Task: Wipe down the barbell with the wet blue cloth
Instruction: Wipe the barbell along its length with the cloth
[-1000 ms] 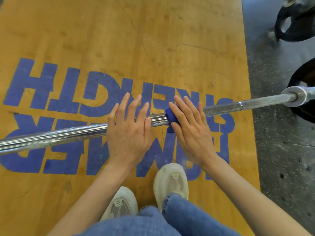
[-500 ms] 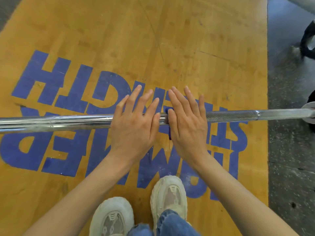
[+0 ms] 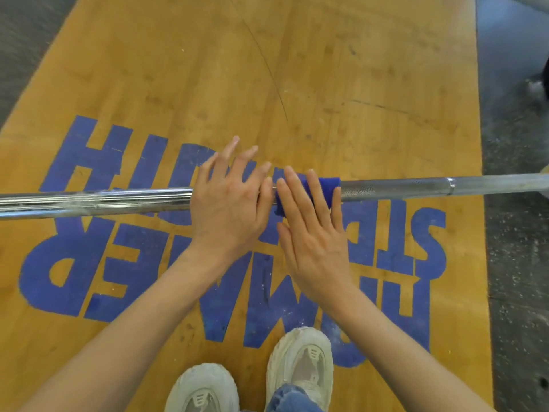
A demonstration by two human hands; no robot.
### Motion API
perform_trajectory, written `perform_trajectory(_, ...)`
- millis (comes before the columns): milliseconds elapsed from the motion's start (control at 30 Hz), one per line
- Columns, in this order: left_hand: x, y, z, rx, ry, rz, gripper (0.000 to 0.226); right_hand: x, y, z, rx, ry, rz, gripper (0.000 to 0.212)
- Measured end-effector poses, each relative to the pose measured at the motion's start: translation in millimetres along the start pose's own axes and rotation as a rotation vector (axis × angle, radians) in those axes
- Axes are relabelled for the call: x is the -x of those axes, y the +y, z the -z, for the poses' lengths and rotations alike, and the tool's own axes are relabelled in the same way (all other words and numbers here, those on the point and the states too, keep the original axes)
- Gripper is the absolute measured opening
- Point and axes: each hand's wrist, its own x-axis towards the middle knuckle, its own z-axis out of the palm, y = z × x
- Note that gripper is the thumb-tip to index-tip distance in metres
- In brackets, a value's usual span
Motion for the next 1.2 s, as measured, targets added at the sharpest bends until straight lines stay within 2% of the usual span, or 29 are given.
perform_trajectory(167, -16, -5, -7, 0.008, -0.003, 0.028, 0.047, -58, 10, -3, -0.039, 0.062, -0.047, 0.055)
perform_trajectory(267, -22, -8, -7, 0.021, -0.023, 0.025, 0.048, -52, 31, -2, -0.008, 0.086, -0.012, 0.054)
perform_trajectory(400, -29, -10, -8, 0.017, -0.055, 0.042, 0.049, -55, 29, -7, 0.02, 0.167, -0.153, 0.048)
perform_trajectory(500, -33, -11, -8, 0.009, -0.058, 0.048, 0.048, -68, 7, -14, -0.057, 0.151, -0.011, 0.042)
perform_trajectory(567, -34, -12, -7, 0.006, -0.071, 0.037, 0.049, -65, 25, -10, -0.024, 0.127, 0.064, 0.044)
perform_trajectory(633, -35, -13, -6, 0.005, -0.084, 0.039, 0.05, -55, 44, -6, 0.032, 0.163, -0.039, 0.047)
perform_trajectory(700, -36, -12, -7, 0.001, -0.078, 0.054, 0.05, -59, 33, -7, 0.037, 0.177, -0.126, 0.044)
perform_trajectory(833, -35, -11, -7, -0.01, -0.068, 0.051, 0.048, -65, 23, -11, -0.02, 0.149, 0.041, 0.036)
perform_trajectory(900, -33, -11, -4, -0.011, -0.089, 0.047, 0.049, -58, 45, -4, -0.001, 0.167, -0.014, 0.038)
perform_trajectory(1000, -32, -10, 0, -0.007, -0.105, 0.018, 0.05, -53, 42, -1, 0.016, 0.161, -0.114, 0.04)
perform_trajectory(1133, -25, -17, 9, -0.032, -0.158, -0.102, 0.052, -56, 38, -5, -0.021, 0.135, 0.004, 0.037)
perform_trajectory(1200, -16, -21, 12, -0.08, -0.162, -0.13, 0.054, -55, 44, -4, -0.014, 0.149, 0.006, 0.037)
